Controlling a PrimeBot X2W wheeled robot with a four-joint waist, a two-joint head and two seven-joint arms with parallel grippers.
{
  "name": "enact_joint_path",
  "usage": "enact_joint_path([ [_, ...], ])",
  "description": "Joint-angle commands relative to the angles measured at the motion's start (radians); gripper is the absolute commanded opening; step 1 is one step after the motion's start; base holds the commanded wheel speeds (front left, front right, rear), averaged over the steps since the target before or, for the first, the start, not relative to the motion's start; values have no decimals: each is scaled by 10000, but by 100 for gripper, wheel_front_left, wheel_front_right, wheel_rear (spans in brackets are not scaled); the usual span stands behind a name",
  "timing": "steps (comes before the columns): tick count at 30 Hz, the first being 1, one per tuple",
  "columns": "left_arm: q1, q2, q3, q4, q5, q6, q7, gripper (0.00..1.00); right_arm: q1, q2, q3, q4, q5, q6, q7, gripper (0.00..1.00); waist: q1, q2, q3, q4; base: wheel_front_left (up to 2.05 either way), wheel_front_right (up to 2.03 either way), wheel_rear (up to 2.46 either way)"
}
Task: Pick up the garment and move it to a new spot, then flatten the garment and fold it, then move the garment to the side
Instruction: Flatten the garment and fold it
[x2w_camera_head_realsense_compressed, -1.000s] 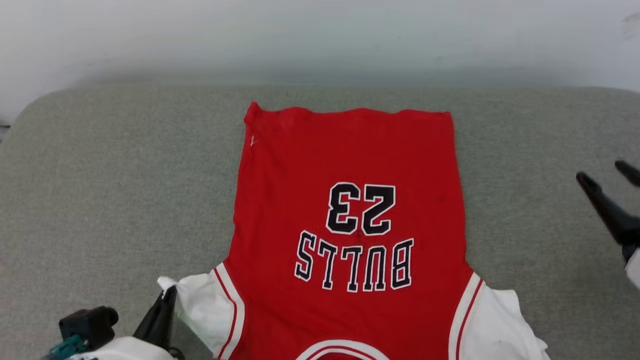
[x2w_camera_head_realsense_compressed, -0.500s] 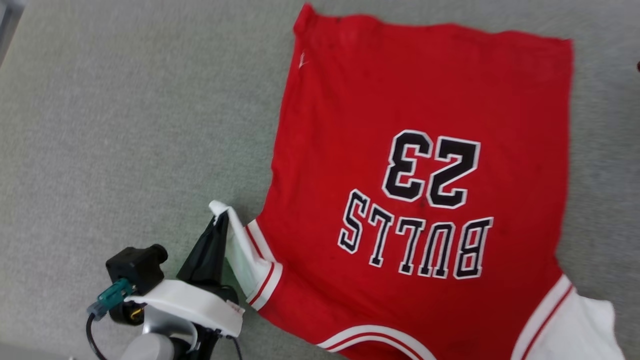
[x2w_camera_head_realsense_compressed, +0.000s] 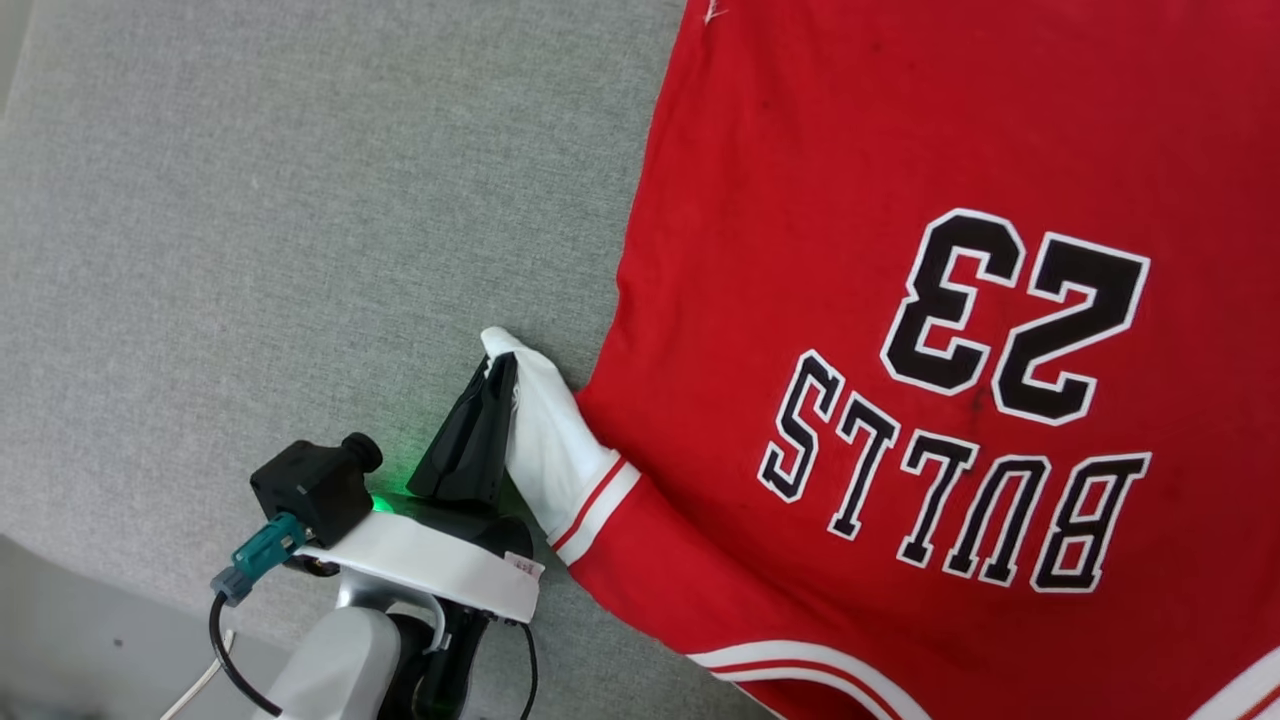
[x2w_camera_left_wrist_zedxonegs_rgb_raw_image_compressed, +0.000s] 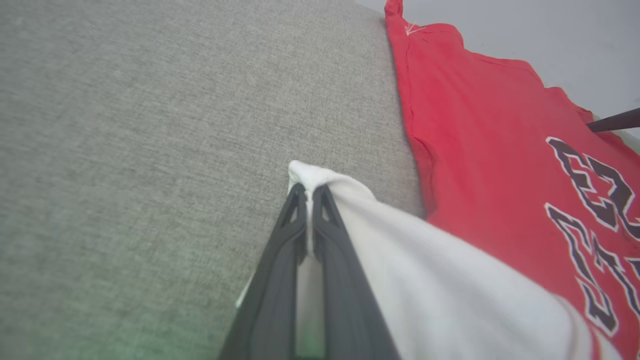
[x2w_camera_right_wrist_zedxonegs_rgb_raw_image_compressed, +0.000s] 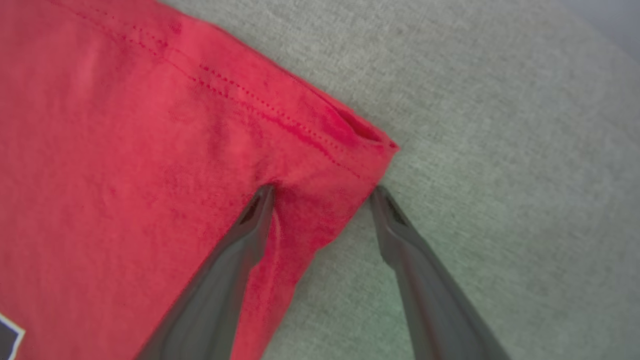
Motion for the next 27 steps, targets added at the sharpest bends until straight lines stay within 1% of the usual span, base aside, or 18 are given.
enact_joint_path([
  [1, -92, -51, 12, 62, 67, -4, -21, 0, 517, 122, 320, 334, 70, -4, 147, 100, -1, 0, 164, 144, 0, 0, 0],
  [3, -72, -79, 19, 129, 59, -6, -66, 0, 845, 36, 591, 394, 153, -4, 208, 100, -1, 0, 188, 135, 0, 0, 0],
  [4, -74, -83, 18, 166, 58, -14, -86, 0, 930, -32, 638, 411, 180, -4, 146, 92, -1, 0, 184, 130, 0, 0, 0],
  [5, -79, -95, 15, 221, 50, -15, -94, 0, 972, -114, 656, 411, 193, -4, 40, 22, -1, 0, 158, 121, 0, 0, 0],
  [6, -81, -115, 24, 263, 13, -27, -115, 0, 954, -204, 701, 361, 162, -4, -112, 0, -1, 0, 118, 109, 0, 0, 0],
  [7, -68, -135, 46, 312, -39, -51, -137, 0, 934, -269, 788, 277, 160, -4, -253, 0, -1, 0, 59, 80, 0, 0, 0],
  [11, 88, -76, 130, 491, -88, -5, -196, 0, 678, -186, 592, 90, 581, -4, -1069, 0, -1, 0, -342, -149, 0, 0, 0],
  [18, 525, 132, 465, 584, -165, 163, -290, 0, 1125, -546, 964, -444, 1374, -5, -2622, 0, -1, 0, -1567, -762, 0, 0, 0],
  [25, 1272, 532, 779, 507, -328, 435, -134, 0, 3050, -1374, 1081, -1309, 2249, -5, -4117, 0, -1, 0, -2821, -1495, 0, 0, 0],
  [26, 1717, 679, 992, 416, -480, 530, -132, 0, 4266, -1708, 1015, -1694, 2575, -7, -4631, 0, -1, 0, -3344, -1856, 0, 0, 0],
  [27, 1879, 730, 1058, 382, -528, 586, -124, 0, 4644, -1790, 975, -1826, 2669, -7, -4757, 0, -1, 0, -3495, -1989, 0, 0, 0],
])
